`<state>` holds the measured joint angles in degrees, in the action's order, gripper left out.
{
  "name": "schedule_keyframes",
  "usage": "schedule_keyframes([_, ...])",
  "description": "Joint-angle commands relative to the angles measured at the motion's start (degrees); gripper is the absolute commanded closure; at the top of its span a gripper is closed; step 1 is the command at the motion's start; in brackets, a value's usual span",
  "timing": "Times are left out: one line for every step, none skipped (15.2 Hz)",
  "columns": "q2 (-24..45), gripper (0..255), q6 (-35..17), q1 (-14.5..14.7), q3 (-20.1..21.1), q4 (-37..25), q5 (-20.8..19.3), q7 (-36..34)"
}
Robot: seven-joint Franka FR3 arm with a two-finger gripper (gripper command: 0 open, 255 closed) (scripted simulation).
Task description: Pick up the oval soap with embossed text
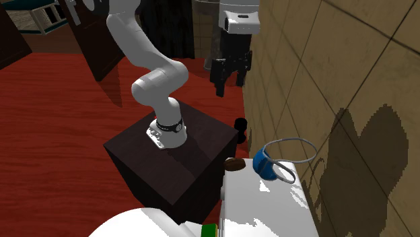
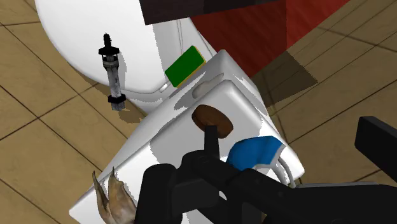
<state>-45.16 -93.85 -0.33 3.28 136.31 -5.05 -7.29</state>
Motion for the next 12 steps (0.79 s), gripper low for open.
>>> schedule_keyframes([0.00, 0, 0.00, 0.00, 0.00, 0.00, 0.00, 0.00])
schedule_keyframes([1.77, 0, -1.14, -0.42, -0.64, 0.16, 0.00, 0.03])
schedule_keyframes([3.59, 0, -2.27, -0.82, -1.28, 0.26, 0.00, 0.06])
schedule_keyframes([5.44, 0, -3.39, -1.22, -1.92, 0.32, 0.03, 0.10])
schedule_keyframes([7.34, 0, -4.49, -1.60, -2.54, 0.32, 0.08, 0.16])
schedule_keyframes([9.27, 0, -5.57, -1.98, -3.16, 0.26, 0.14, 0.22])
schedule_keyframes([11.24, 0, -6.63, -2.34, -3.78, 0.16, 0.23, 0.30])
schedule_keyframes([13.25, 0, -7.66, -2.68, -4.39, 0.00, 0.34, 0.40])
schedule_keyframes([15.28, 0, -8.67, -3.01, -5.00, -0.21, 0.48, 0.50])
schedule_keyframes([17.35, 0, -9.66, -3.32, -5.61, -0.48, 0.64, 0.62])
schedule_keyframes([19.44, 0, -10.61, -3.61, -6.21, -0.79, 0.83, 0.76])
schedule_keyframes([21.56, 0, -11.54, -3.90, -6.80, -1.16, 1.06, 0.92])
